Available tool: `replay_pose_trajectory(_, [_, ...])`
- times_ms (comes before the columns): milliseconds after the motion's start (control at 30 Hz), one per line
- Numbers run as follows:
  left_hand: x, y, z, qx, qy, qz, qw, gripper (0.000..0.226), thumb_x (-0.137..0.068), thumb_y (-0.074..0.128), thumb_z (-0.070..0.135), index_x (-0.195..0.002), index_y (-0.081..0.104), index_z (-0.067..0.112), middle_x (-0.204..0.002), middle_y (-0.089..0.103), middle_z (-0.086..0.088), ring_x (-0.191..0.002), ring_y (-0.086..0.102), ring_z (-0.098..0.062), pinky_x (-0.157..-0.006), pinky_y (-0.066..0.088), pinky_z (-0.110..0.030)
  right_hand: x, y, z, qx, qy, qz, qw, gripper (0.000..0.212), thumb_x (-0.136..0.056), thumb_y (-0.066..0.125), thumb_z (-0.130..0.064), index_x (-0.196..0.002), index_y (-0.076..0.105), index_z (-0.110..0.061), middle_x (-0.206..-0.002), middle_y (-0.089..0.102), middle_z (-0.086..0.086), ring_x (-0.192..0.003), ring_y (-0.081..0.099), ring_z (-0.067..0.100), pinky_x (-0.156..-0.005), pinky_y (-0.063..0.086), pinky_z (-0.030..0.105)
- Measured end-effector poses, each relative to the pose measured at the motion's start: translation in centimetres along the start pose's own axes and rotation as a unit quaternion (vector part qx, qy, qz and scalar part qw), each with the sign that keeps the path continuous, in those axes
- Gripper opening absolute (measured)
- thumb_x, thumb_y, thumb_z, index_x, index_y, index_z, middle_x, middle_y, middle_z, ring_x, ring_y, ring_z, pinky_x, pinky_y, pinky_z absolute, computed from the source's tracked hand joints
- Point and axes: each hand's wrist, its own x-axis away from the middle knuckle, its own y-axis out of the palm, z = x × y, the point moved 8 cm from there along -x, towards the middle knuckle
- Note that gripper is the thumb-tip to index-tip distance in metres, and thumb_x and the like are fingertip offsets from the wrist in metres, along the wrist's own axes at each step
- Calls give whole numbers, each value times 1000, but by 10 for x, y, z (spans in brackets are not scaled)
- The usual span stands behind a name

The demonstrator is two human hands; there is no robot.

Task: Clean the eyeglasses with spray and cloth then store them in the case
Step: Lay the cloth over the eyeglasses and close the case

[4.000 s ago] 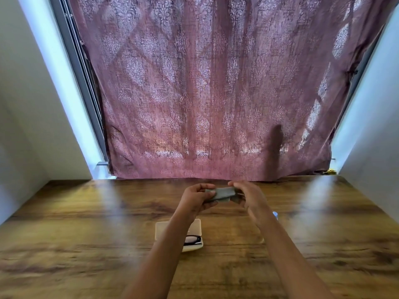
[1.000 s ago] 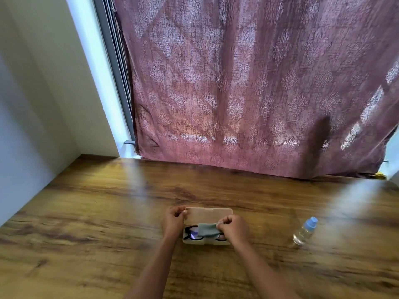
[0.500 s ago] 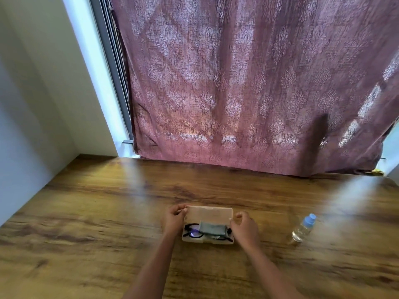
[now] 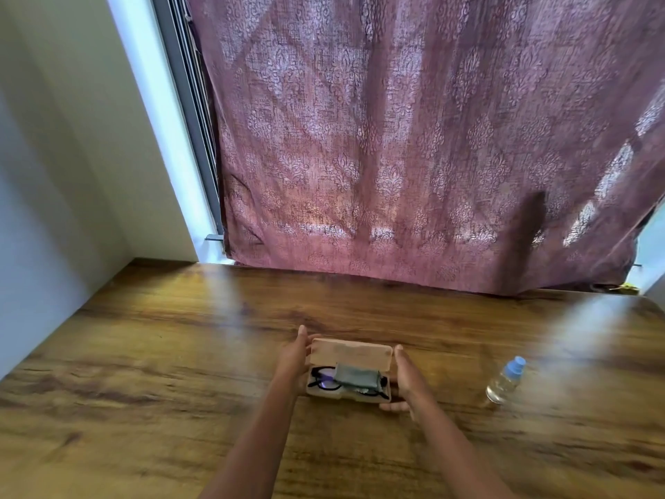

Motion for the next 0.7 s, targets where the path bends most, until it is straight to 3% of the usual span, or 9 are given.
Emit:
replay_pose_trajectory(133, [7, 1, -3, -4, -24, 0, 1000, 37, -92, 50, 39, -108, 62, 8, -103, 57, -5, -83, 52, -20, -62, 44, -35, -1, -9, -1, -16, 11, 14, 1000, 47, -92, 33, -57, -123, 47, -25, -131, 48, 15, -110, 53, 36, -71, 54, 44])
replay_pose_trajectory(167, [7, 1, -3, -7, -25, 3, 1000, 30, -90, 56, 31, -105, 64, 6, -97, 59, -6, -80, 53, -20, -64, 47, -36, -3, -10, -2, -16, 9, 9, 1000, 46, -92, 34, -56, -118, 51, -22, -127, 50, 14, -107, 54, 34, -70, 54, 43])
replay_pose_trajectory(233, [4, 0, -4, -14, -17, 9, 1000, 17, -84, 65, 16, -96, 67, 5, -90, 61, -7, -84, 54, -21, -81, 50, -41, -5, -10, -7, -14, -4, -3, 1000, 38, -94, 39, -49, -98, 58, -17, -114, 55, 12, -99, 56, 29, -74, 54, 42])
replay_pose_trajectory(300, [1, 1, -5, -9, 2, 11, 1000, 6, -79, 69, 7, -85, 68, 7, -95, 64, -11, -88, 57, -23, -88, 51, -42, -8, -15, -15, 32, -48, 16, 998, 24, -93, 48, -38, -89, 59, -17, -100, 57, 7, -86, 56, 23, -75, 53, 39])
replay_pose_trajectory(367, [-1, 2, -2, -3, 37, 6, 999, 9, -78, 68, 3, -83, 68, 10, -99, 65, -12, -86, 59, -23, -74, 54, -37, -11, -22, -22, 58, -88, 46, 993, 12, -89, 57, -28, -85, 60, -17, -93, 60, 6, -79, 58, 23, -66, 50, 34])
replay_pose_trajectory(433, [0, 4, 5, 4, 83, -6, 997, 17, -79, 67, 2, -93, 67, 12, -98, 64, -7, -86, 59, -22, -67, 50, -32, -13, -26, -23, 36, -96, 53, 993, 8, -85, 64, -25, -84, 60, -18, -91, 62, 6, -82, 63, 27, -66, 54, 37])
replay_pose_trajectory(533, [0, 6, 9, 34, 115, -19, 993, 32, -78, 69, 4, -107, 61, 13, -100, 61, -3, -89, 60, -21, -67, 49, -28, -18, -31, -18, -15, -76, 42, 996, 15, -82, 69, -26, -89, 62, -15, -92, 63, 6, -87, 62, 27, -79, 56, 47])
replay_pose_trajectory(700, [-1, 11, 0, 43, 81, -34, 995, 35, -75, 70, 2, -109, 61, -4, -97, 67, -18, -87, 64, -27, -75, 54, -31, -22, -36, -6, -45, -69, 19, 996, 19, -79, 71, -29, -83, 64, -12, -90, 64, 8, -92, 62, 29, -89, 51, 48])
